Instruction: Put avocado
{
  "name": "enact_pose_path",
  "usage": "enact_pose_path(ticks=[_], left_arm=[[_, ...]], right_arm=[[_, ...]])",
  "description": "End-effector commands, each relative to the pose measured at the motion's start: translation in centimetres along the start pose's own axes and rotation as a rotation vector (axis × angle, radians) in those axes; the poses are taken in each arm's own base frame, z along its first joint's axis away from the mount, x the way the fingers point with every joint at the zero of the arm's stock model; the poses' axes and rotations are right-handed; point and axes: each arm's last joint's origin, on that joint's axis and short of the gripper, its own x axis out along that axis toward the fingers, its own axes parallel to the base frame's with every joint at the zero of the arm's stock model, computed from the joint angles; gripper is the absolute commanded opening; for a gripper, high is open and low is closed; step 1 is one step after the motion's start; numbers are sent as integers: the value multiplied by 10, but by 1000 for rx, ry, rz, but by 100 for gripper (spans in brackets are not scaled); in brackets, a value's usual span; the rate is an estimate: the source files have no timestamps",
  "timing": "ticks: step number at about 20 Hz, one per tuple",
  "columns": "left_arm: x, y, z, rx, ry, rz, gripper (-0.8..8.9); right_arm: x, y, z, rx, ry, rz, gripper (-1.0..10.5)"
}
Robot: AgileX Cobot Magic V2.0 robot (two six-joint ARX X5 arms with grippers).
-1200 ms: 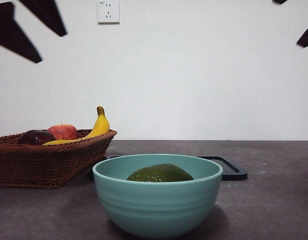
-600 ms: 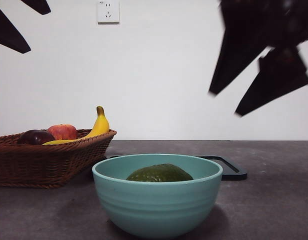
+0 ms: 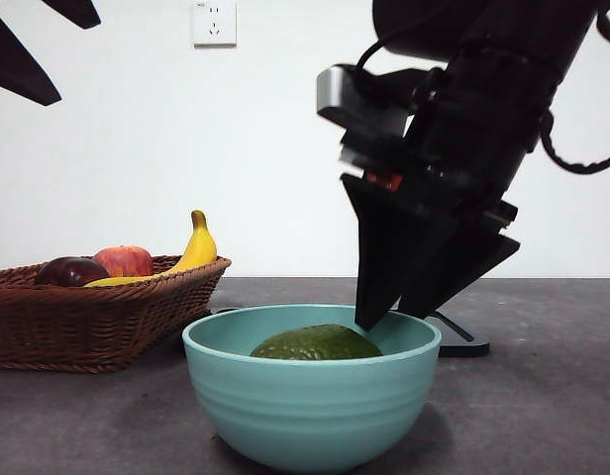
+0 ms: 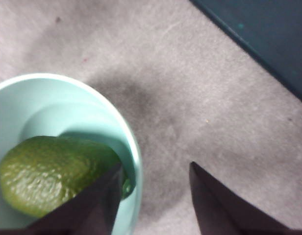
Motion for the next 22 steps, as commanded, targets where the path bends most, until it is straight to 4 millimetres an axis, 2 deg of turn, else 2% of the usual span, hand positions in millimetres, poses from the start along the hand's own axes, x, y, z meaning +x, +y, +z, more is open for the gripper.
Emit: enact_pose_path(ticks=[1,3,7,9,15,17,22], left_arm=[[0,-1,2,27,-4,-10,310],[0,-1,2,27,-4,-10,310],[0,-1,2,27,-4,-10,310],[0,-1,2,27,-4,-10,310],[0,-1,2,27,-4,-10,310],[0,-1,2,27,-4,-10,310],[0,-1,2,26,-4,-10,310]], right_arm=[[6,5,5,-3,-3,3,172],[9,7,5,-8,3,5,105],[13,6,4,8,18,6,84],[13,6,5,7,16,8,17],[12,8,5,29,13,37,12],[6,10,9,38,-1,39,12],[-23,8,39,53,-61,27,12]])
